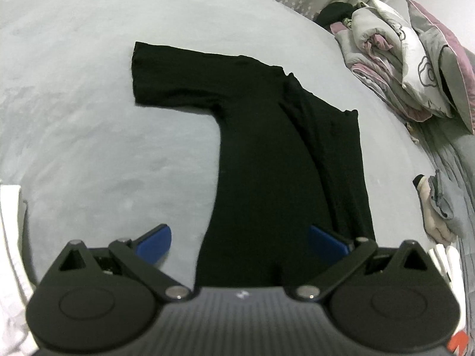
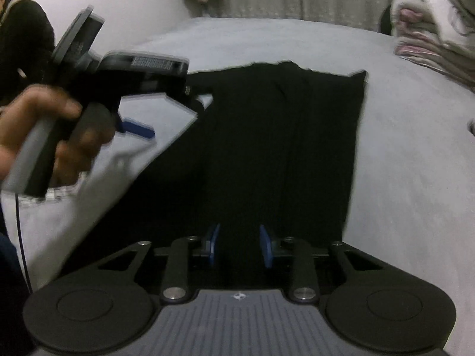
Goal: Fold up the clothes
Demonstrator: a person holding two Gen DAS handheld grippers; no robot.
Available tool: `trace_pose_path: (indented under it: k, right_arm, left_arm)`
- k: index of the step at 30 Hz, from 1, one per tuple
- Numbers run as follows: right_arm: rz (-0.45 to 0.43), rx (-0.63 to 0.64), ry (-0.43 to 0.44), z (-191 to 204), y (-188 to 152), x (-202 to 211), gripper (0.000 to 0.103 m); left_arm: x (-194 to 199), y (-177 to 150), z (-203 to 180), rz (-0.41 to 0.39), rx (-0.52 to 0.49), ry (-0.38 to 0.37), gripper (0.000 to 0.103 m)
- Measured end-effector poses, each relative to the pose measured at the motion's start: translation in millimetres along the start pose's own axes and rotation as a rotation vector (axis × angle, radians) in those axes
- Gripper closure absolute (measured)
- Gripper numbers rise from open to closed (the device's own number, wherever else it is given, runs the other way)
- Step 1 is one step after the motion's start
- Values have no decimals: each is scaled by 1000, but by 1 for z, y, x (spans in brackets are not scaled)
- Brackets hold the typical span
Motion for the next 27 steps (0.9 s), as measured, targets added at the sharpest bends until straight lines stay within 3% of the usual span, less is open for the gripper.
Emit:
trace_pose_path:
  k: [7, 9, 11, 13, 18, 21, 26, 27]
  right_arm:
    - [-5, 93, -119, 14, -28, -2, 74]
    - [-3, 85, -148, 7, -28, -4, 81]
    - [-20, 41, -131, 1, -24, 0, 95]
    - [-45, -23, -96, -5, -19, 6, 96]
    - [-130, -283, 152, -9, -6, 25, 96]
    - [-117, -351, 230, -4, -10, 20, 96]
    - [-77, -272, 86, -1, -24, 4, 90]
    - [-78, -279, 92, 0, -24, 7, 78]
  left_arm:
    - [1, -4, -3, 2, -21, 8, 1]
    - [0, -3, -2, 1, -18, 6, 1]
    - [-1, -3, 0, 5, -15, 5, 1]
    - [-1, -3, 1, 8, -9, 6, 1]
    - [1, 0, 2, -1, -1, -3, 1]
    - [-1, -1, 3, 3, 1, 7, 1]
    - [-4, -1, 2, 10, -5, 13, 1]
    - [-4, -1, 2, 9, -5, 11, 1]
Point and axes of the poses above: each gripper's, at about its wrist camera, not at the fingertips, and x roughly against the way its jaws point, z to its left, y to its top, the point moved 10 cm from there along -x, roughly the way its jaws point, and after that the axes turned 8 degrees about -x, right-handed, at the moved point
